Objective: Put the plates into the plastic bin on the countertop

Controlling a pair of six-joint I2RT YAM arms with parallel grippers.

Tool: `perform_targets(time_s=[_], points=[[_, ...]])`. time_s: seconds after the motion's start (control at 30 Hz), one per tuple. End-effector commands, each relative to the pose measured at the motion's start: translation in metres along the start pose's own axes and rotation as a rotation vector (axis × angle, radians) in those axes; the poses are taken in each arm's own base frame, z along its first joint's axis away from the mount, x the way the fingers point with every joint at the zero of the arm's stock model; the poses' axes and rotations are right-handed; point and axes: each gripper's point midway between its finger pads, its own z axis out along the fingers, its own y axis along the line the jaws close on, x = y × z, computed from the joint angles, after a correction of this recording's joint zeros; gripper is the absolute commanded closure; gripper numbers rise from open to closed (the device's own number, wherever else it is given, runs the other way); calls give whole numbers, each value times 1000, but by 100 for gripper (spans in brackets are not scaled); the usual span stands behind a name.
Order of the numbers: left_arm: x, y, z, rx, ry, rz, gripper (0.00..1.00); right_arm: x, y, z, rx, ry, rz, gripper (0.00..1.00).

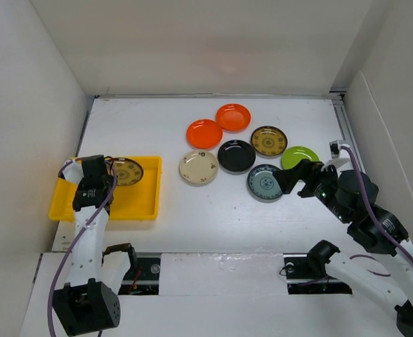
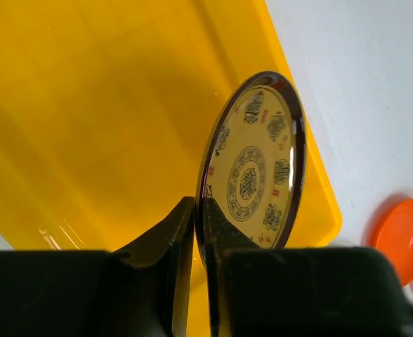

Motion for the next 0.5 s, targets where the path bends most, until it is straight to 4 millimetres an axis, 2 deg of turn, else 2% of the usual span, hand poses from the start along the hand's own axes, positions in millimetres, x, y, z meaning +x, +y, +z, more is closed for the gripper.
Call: perform_targets(time_s=[0.0, 0.07, 0.17, 0.27, 0.3, 0.33, 0.37, 0.43, 0.47], points=[[3, 1, 3, -5, 10, -10, 92, -10, 11, 1, -55, -43, -3, 0], [9, -3, 2, 16, 35, 5, 71, -6, 11, 2, -58, -31, -14, 0], [14, -10, 2, 51, 61, 32, 52, -4, 9, 1, -58, -31, -14, 0], [23, -22, -2, 113, 96, 73, 38, -6, 10, -1, -63, -38, -12, 0], [28, -27, -3, 149, 120, 93, 27, -6, 10, -1, -63, -38, -12, 0], [32, -33, -3, 191, 140, 102, 23, -6, 10, -1, -63, -38, -12, 0], [43, -48, -12, 284, 209, 115, 20, -6, 10, -1, -63, -38, -12, 0], [64, -60, -15, 392, 300, 180, 10, -5, 8, 1, -55, -43, -12, 0], [74, -74, -22, 469, 332, 215, 8, -7, 9, 1, -59, -51, -10, 0]])
